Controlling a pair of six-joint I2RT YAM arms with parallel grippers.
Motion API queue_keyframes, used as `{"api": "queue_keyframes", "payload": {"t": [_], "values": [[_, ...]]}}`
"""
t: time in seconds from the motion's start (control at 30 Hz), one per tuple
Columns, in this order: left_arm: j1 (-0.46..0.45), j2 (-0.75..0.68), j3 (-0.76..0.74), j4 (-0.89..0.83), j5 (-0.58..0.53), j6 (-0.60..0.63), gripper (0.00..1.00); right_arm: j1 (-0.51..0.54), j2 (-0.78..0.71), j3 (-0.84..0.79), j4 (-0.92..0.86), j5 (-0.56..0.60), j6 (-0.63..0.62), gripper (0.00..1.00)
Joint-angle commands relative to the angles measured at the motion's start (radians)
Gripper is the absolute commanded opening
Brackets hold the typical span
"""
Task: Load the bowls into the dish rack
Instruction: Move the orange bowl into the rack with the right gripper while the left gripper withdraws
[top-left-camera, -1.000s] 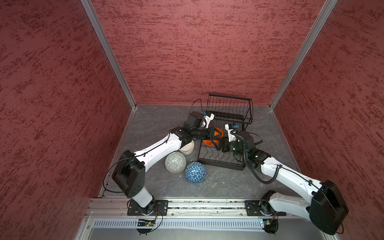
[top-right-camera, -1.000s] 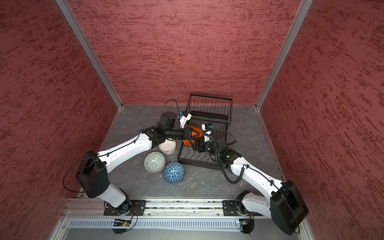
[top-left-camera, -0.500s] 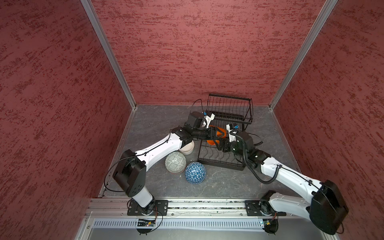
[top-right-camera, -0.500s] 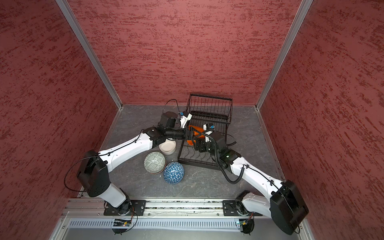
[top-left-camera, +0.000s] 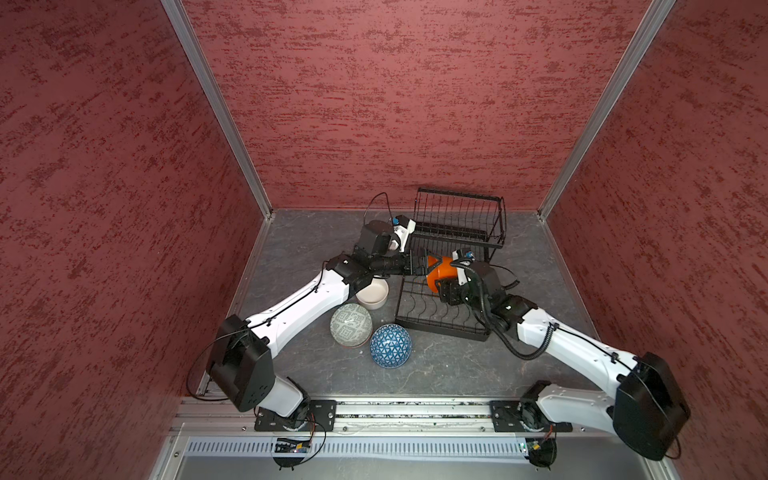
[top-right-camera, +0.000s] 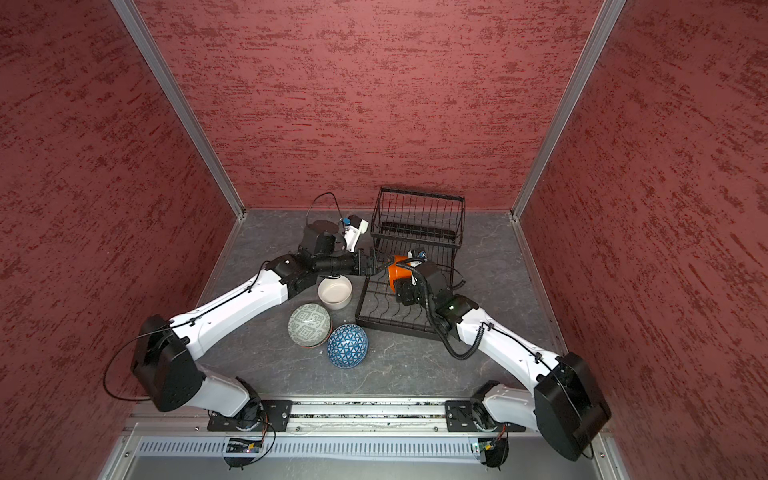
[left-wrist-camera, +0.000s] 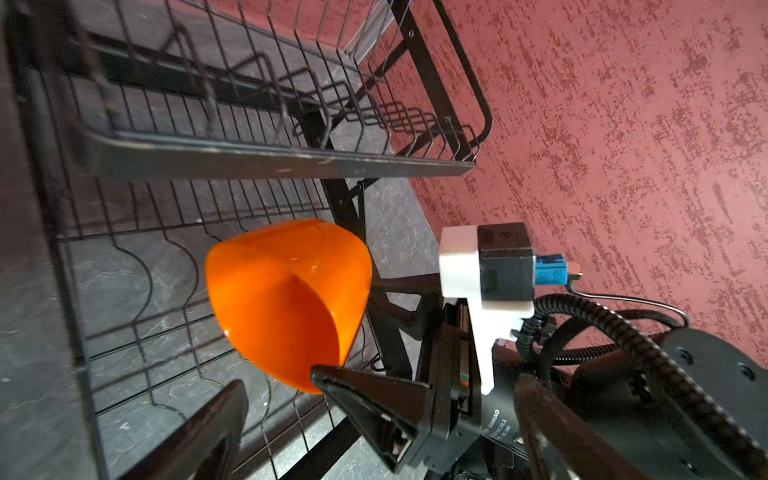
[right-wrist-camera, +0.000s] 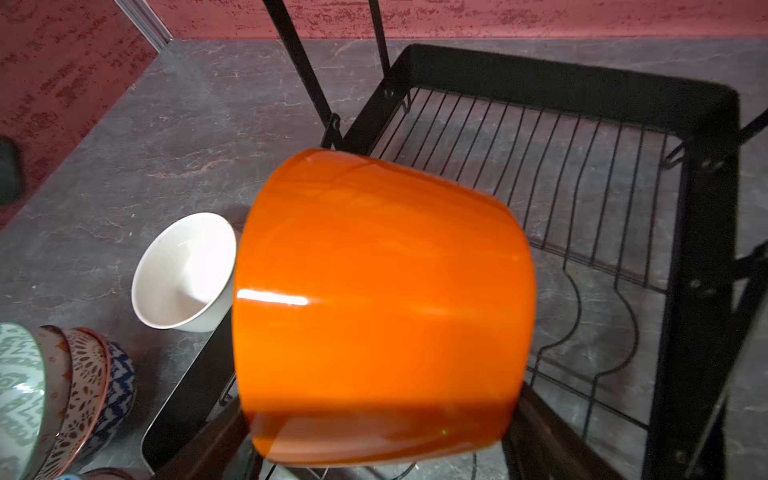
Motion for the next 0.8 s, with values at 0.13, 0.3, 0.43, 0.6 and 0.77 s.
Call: {"api": "queue_keyframes", "payload": {"t": [0.13, 0.3, 0.43, 0.6, 0.77], "values": [[0.077, -0.131, -0.095, -0.043, -0.081, 0.023, 1.00, 0.003, 0.059, 0.102, -0.041, 0.136, -0.127, 0.75], [0.132, -0.207, -0.161, -0.056, -0.088, 0.019, 1.00, 0.005, 0.116, 0.150, -0.067, 0.216, -0.195, 0.75], [0.164, -0.254, -0.199, -0.060, -0.084, 0.017, 1.00, 0.005, 0.156, 0.172, -0.064, 0.274, -0.237, 0.76], [0.192, -0.280, -0.226, -0.063, -0.078, 0.015, 1.00, 0.006, 0.194, 0.174, -0.038, 0.359, -0.269, 0.76], [0.206, -0.285, -0.234, -0.064, -0.067, 0.014, 1.00, 0.006, 0.214, 0.171, 0.003, 0.447, -0.316, 0.76]]}}
